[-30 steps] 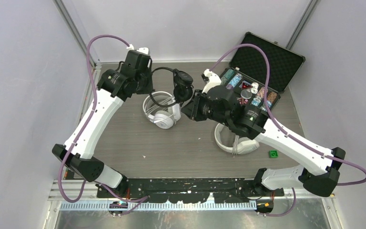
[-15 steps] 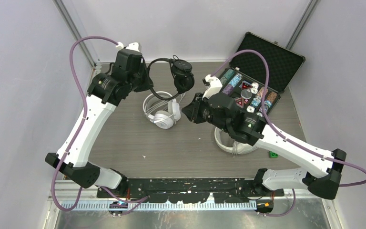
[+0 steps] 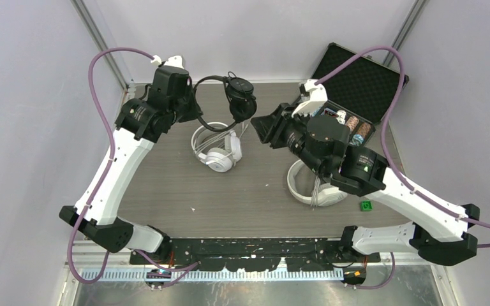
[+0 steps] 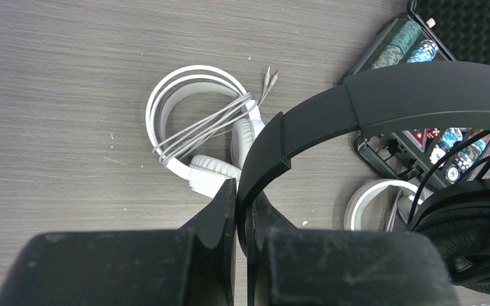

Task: Wrap the headphones
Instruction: Wrap the headphones cable around the headphones.

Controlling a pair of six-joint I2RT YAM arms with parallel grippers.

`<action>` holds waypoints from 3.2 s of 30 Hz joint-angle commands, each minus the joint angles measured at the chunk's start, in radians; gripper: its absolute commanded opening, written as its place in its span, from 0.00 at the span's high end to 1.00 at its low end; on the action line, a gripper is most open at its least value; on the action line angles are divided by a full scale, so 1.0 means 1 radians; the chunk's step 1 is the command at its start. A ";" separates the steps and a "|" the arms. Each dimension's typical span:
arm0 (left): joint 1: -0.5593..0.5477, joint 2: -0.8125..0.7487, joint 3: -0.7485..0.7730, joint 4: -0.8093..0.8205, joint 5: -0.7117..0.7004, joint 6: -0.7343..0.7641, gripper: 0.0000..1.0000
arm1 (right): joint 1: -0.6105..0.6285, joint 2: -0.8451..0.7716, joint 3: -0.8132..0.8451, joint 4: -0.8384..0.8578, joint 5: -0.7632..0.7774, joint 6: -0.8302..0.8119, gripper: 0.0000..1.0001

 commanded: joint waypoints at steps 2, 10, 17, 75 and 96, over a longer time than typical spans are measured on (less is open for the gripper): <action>0.004 -0.027 0.039 0.079 -0.013 0.009 1.00 | 0.007 0.064 0.080 -0.001 0.085 -0.015 0.63; 0.004 -0.031 0.037 0.087 -0.011 0.013 1.00 | 0.007 0.142 0.150 0.029 0.144 -0.024 0.66; 0.004 -0.036 0.033 0.095 0.018 0.003 1.00 | 0.006 0.180 0.168 -0.020 0.236 -0.003 0.67; 0.089 -0.049 -0.081 0.084 0.258 0.058 1.00 | -0.173 -0.095 -0.288 0.093 0.210 -0.060 1.00; 0.120 -0.170 -0.091 0.132 0.739 0.146 1.00 | -0.620 0.017 -0.408 0.201 -0.130 0.085 1.00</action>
